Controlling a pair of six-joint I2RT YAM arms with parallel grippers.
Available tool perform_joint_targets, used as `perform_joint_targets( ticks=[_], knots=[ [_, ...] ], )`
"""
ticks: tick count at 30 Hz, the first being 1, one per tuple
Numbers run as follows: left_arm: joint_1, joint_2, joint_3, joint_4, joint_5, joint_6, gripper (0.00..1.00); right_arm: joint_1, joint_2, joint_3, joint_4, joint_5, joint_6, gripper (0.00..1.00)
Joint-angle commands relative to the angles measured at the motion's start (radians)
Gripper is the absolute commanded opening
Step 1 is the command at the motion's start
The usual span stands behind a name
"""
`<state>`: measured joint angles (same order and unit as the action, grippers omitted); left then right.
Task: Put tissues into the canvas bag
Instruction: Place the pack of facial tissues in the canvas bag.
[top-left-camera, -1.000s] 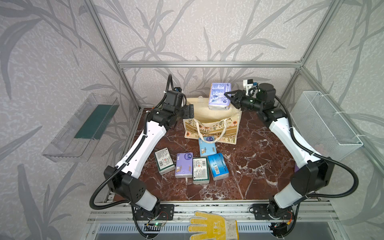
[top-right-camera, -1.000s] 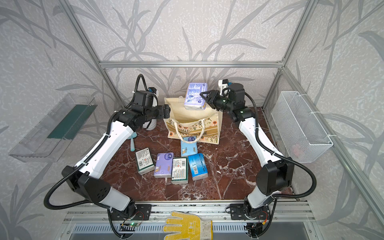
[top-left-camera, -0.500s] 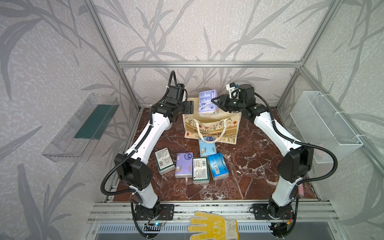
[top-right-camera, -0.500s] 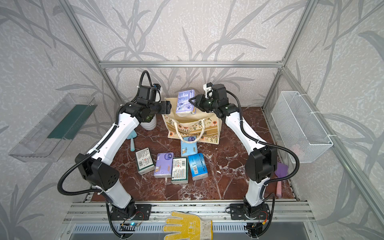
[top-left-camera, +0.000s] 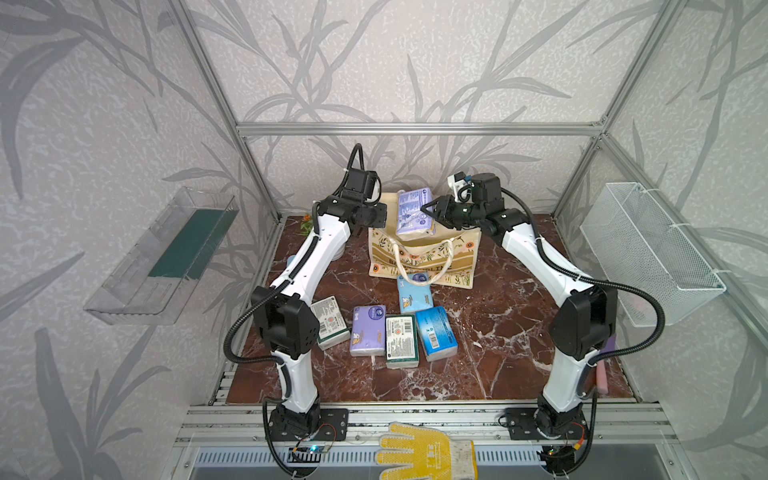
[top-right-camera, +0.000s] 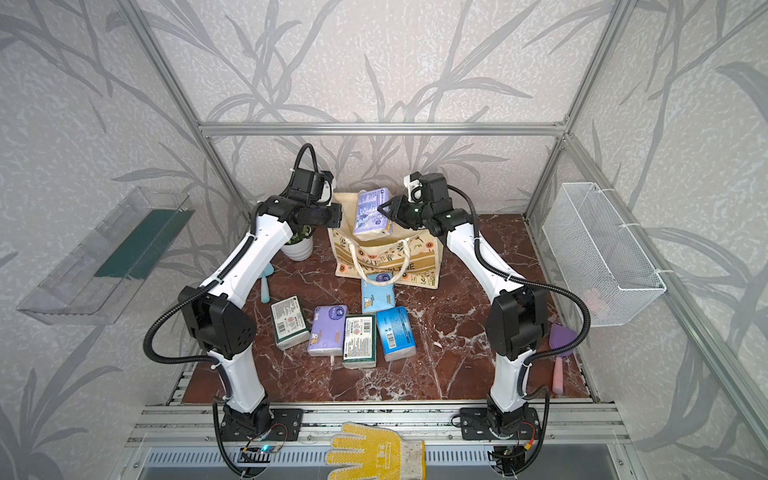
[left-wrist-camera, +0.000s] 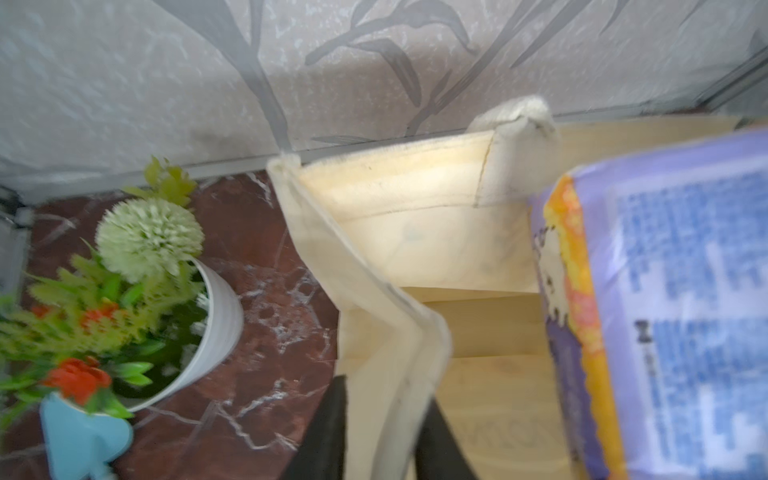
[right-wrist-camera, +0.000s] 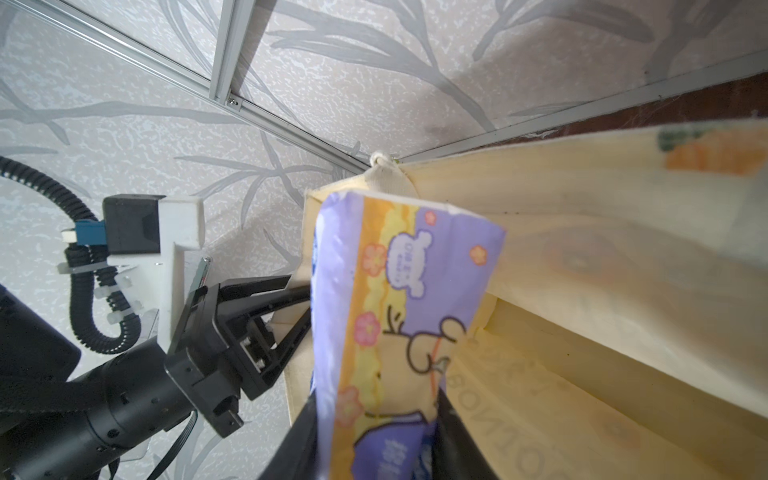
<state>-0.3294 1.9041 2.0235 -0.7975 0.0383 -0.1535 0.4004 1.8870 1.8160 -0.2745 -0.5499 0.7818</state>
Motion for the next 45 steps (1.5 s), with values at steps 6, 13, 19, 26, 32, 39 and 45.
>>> perform_joint_targets(
  ticks=[6, 13, 19, 26, 32, 39, 45],
  knots=[
    [0.006, 0.033, 0.088, -0.015, 0.110, -0.108, 0.00, 0.011, -0.006, -0.034, 0.030, 0.004, 0.019, 0.36],
    [0.004, 0.047, 0.094, 0.013, 0.160, -0.232, 0.00, 0.016, -0.038, -0.058, 0.015, 0.045, 0.018, 0.36],
    [-0.018, 0.045, 0.083, 0.047, 0.179, -0.264, 0.00, 0.048, 0.004, -0.061, 0.028, 0.071, 0.077, 0.36],
    [-0.029, 0.019, 0.057, 0.074, 0.189, -0.274, 0.00, 0.089, 0.036, -0.078, 0.051, 0.133, 0.138, 0.36],
    [-0.037, -0.030, -0.006, 0.122, 0.218, -0.297, 0.00, 0.107, 0.084, -0.063, 0.066, 0.161, 0.149, 0.35],
    [-0.037, -0.087, -0.075, 0.108, 0.191, -0.280, 0.00, 0.110, 0.098, -0.066, 0.056, 0.211, 0.110, 0.35],
    [-0.033, -0.094, -0.070, 0.084, 0.208, -0.273, 0.00, 0.107, 0.093, -0.065, 0.013, 0.262, 0.078, 0.35]
  ],
)
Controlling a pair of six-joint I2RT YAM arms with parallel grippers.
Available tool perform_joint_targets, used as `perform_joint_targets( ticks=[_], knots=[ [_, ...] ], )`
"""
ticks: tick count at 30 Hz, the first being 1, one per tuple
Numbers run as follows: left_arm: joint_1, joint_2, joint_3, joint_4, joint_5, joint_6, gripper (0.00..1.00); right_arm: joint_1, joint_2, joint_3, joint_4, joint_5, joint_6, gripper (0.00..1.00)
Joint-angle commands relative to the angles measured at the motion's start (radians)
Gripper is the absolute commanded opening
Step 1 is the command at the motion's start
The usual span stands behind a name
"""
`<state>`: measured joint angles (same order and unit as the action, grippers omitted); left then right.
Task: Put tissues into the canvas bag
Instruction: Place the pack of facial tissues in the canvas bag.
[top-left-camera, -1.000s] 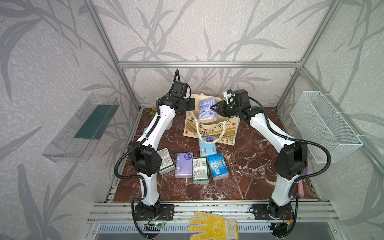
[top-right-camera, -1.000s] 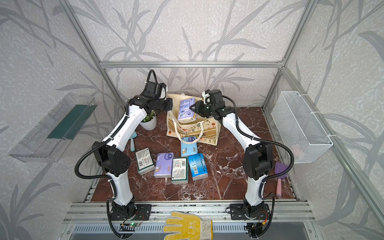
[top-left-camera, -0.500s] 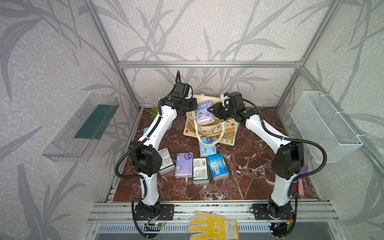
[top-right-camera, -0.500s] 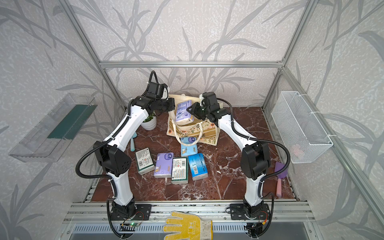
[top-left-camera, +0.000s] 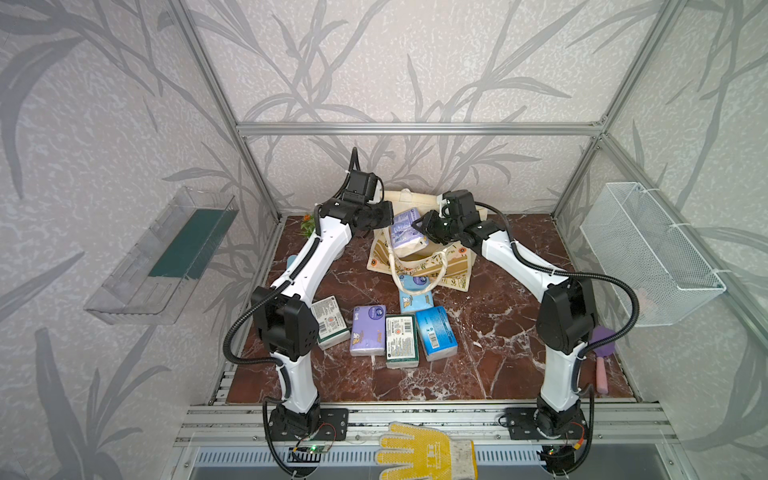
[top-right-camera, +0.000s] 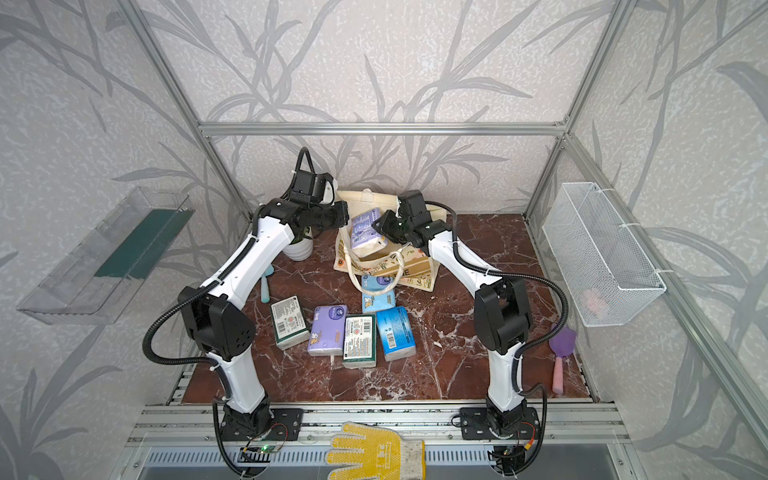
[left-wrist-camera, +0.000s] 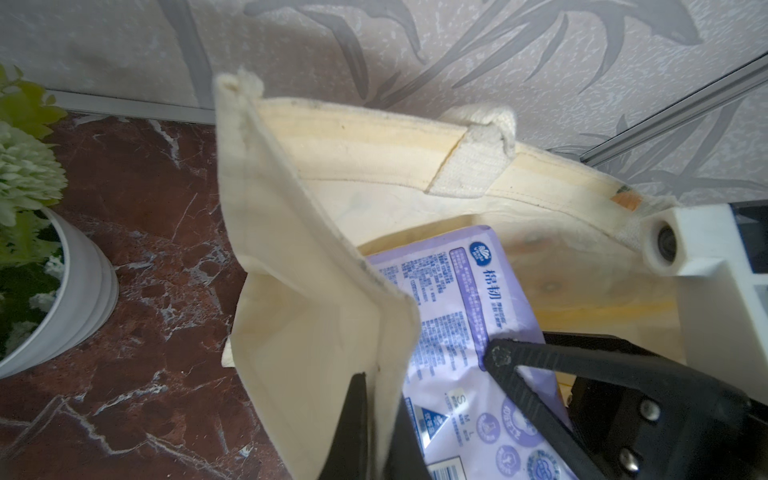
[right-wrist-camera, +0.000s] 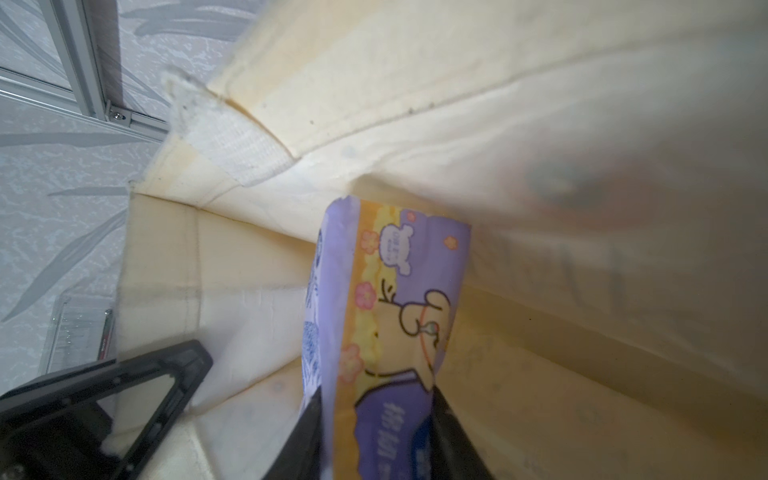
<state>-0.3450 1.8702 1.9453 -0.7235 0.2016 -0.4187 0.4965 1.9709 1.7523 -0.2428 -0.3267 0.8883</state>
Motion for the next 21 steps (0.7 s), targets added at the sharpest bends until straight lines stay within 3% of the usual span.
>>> perform_joint_targets(
  ticks=[1, 13, 21],
  knots=[
    [-0.016, -0.058, 0.013, 0.007, 0.059, -0.005, 0.00, 0.010, 0.012, 0.009, -0.030, 0.051, -0.036, 0.35],
    [-0.021, -0.053, 0.004, 0.012, 0.188, -0.060, 0.00, 0.017, 0.074, 0.158, -0.225, 0.223, -0.139, 0.34],
    [-0.034, -0.047, -0.015, 0.040, 0.183, -0.102, 0.00, 0.052, 0.116, 0.332, -0.347, 0.280, -0.166, 0.34]
  ],
)
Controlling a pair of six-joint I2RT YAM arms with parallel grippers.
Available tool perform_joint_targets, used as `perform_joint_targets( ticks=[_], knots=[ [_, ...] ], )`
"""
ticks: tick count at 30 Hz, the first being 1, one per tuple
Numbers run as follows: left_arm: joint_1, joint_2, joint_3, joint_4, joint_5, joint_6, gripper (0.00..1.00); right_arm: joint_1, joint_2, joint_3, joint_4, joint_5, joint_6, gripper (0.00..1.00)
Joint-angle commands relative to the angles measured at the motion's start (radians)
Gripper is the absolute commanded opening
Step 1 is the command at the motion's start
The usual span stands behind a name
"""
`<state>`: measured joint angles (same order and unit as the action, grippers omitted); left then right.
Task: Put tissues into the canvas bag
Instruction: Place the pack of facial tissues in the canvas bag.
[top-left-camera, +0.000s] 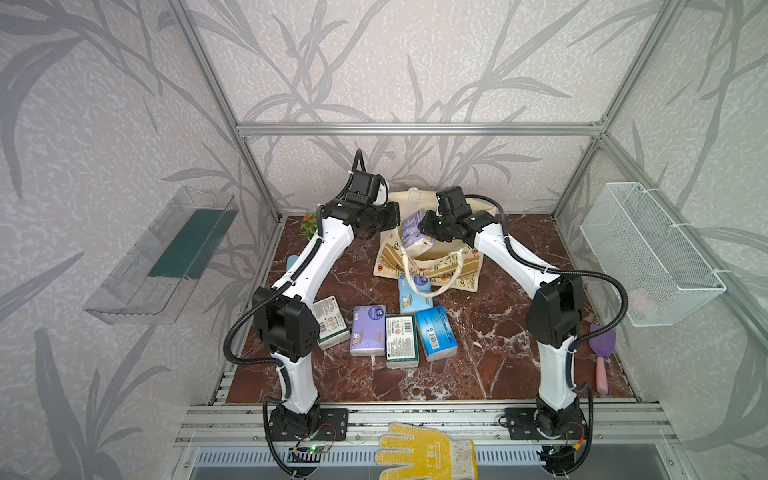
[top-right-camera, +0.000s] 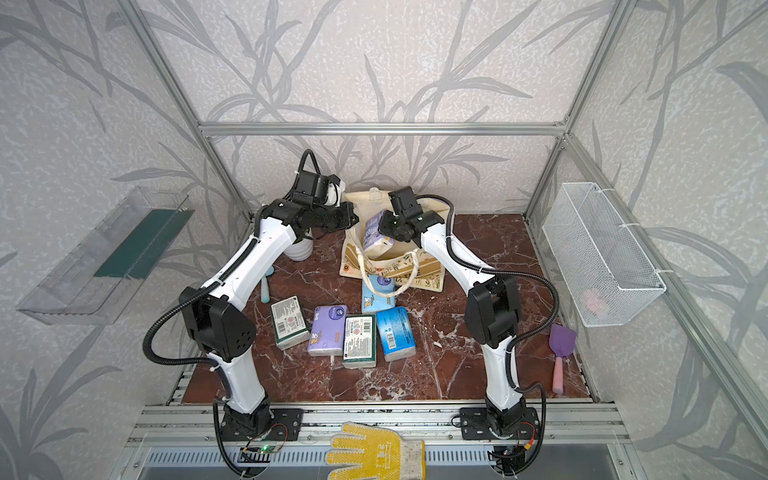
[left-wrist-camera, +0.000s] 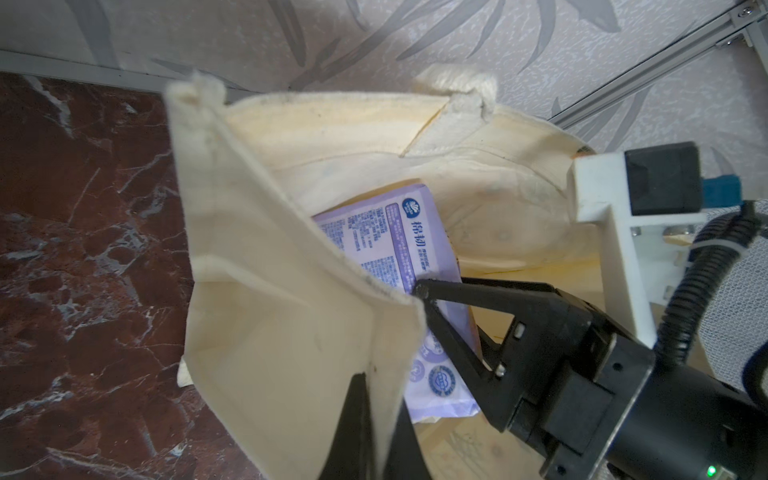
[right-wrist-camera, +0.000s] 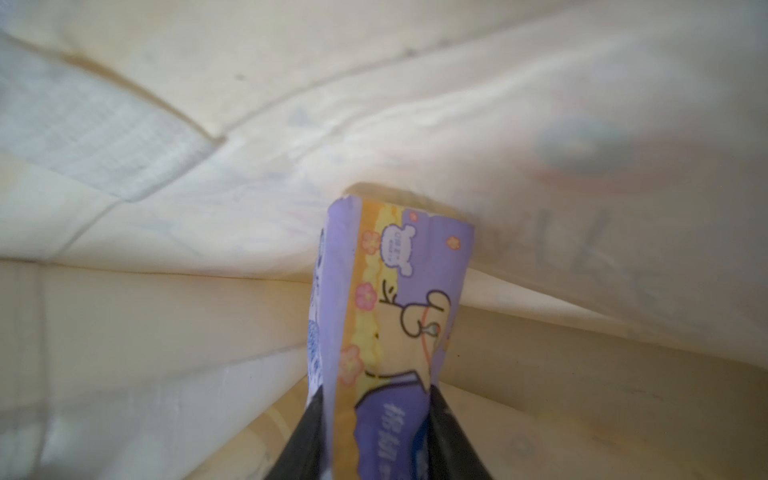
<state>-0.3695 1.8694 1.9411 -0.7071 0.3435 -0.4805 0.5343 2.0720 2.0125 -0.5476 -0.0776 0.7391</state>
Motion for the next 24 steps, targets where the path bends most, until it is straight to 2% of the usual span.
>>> perform_joint_targets(
  ticks=[1, 7, 12, 19, 24],
  knots=[
    [-0.010, -0.051, -0.020, 0.040, 0.038, -0.044, 0.00, 0.019, 0.026, 0.083, -0.047, 0.017, -0.004, 0.34],
    [-0.011, -0.040, -0.013, 0.071, 0.017, -0.058, 0.00, 0.070, 0.083, 0.088, -0.077, 0.018, 0.029, 0.34],
    [-0.012, -0.028, 0.010, 0.084, 0.034, -0.079, 0.00, 0.077, 0.083, 0.015, -0.026, 0.061, 0.078, 0.34],
    [-0.011, -0.039, 0.012, 0.104, 0.057, -0.101, 0.00, 0.079, 0.119, 0.001, -0.020, 0.055, 0.055, 0.34],
    [-0.005, -0.027, 0.036, 0.121, 0.106, -0.115, 0.00, 0.074, 0.117, -0.084, 0.002, 0.053, 0.041, 0.34]
  ],
)
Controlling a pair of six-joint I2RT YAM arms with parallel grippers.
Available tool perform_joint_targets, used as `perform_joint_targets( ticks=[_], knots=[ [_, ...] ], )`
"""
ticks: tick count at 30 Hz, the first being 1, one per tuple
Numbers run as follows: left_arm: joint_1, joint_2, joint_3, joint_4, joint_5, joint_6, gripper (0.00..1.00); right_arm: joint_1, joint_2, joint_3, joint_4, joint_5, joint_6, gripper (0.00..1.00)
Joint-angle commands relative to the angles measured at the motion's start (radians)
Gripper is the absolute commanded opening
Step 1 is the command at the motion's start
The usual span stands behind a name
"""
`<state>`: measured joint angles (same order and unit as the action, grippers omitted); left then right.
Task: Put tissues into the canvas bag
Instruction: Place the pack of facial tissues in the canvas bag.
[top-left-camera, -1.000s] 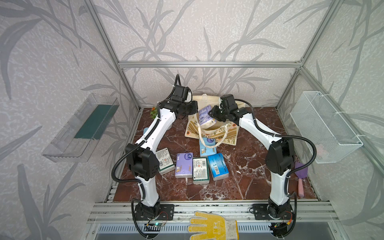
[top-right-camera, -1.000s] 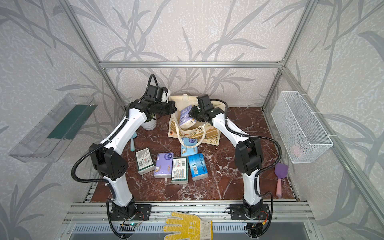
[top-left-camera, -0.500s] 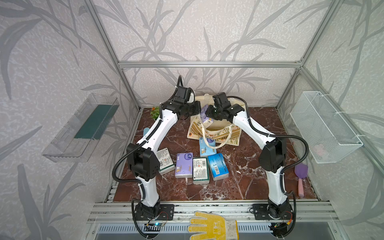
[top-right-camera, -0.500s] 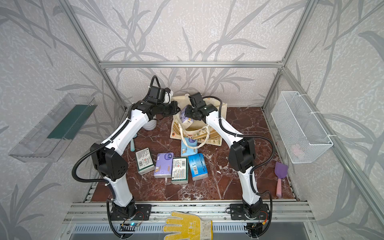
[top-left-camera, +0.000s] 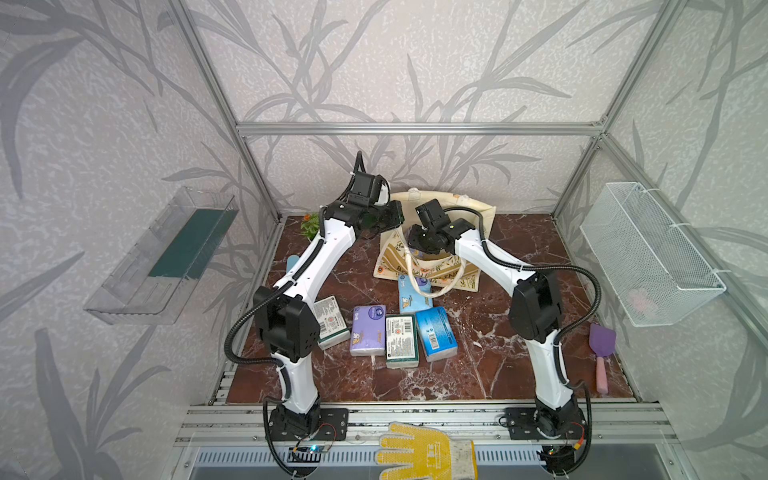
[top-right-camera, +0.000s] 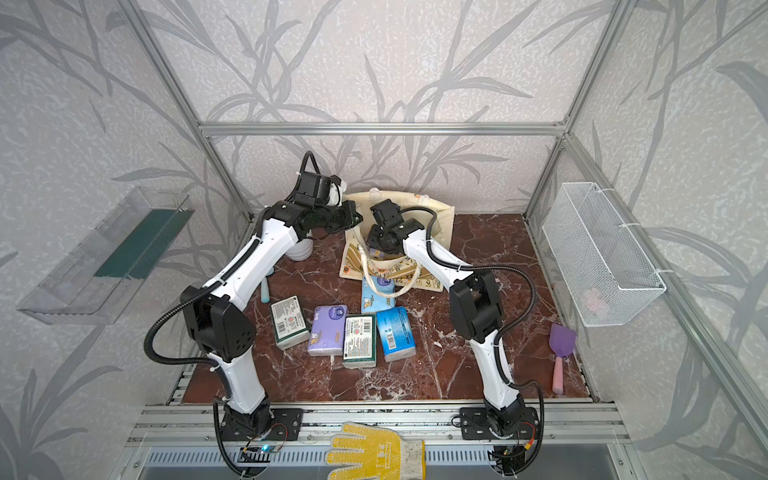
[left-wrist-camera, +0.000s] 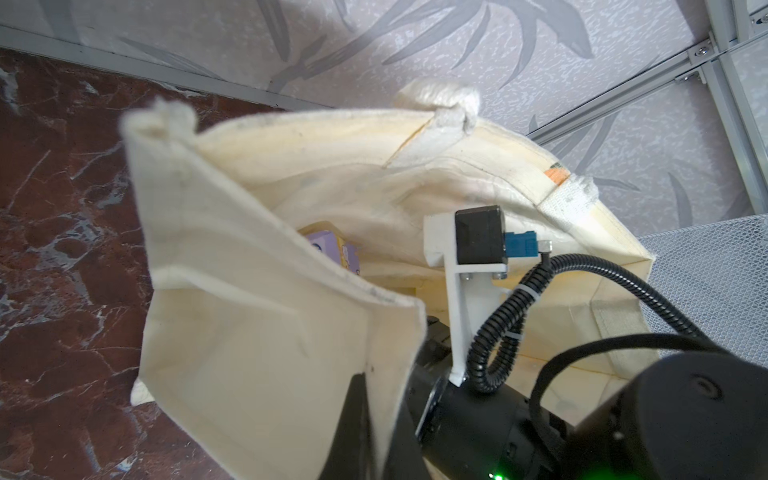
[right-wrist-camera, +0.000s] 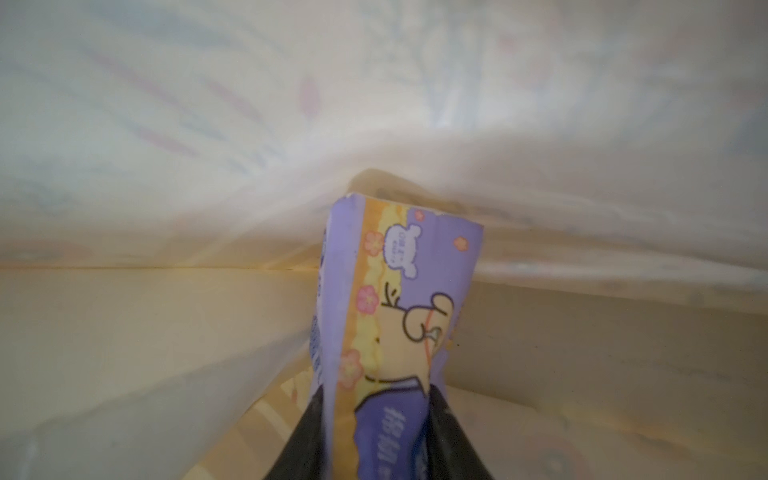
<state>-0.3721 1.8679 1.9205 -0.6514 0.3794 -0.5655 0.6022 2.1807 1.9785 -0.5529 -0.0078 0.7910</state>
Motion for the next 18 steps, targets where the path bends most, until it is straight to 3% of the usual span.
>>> perform_joint_targets(
  ticks=[1, 18],
  knots=[
    [-0.002, -0.021, 0.065, 0.065, 0.082, -0.032, 0.00, 0.000, 0.007, -0.076, 0.023, -0.026, -0.008, 0.34],
    [0.002, 0.007, 0.064, 0.112, 0.128, -0.030, 0.00, -0.054, 0.065, -0.076, 0.079, -0.148, -0.048, 0.37]
  ],
)
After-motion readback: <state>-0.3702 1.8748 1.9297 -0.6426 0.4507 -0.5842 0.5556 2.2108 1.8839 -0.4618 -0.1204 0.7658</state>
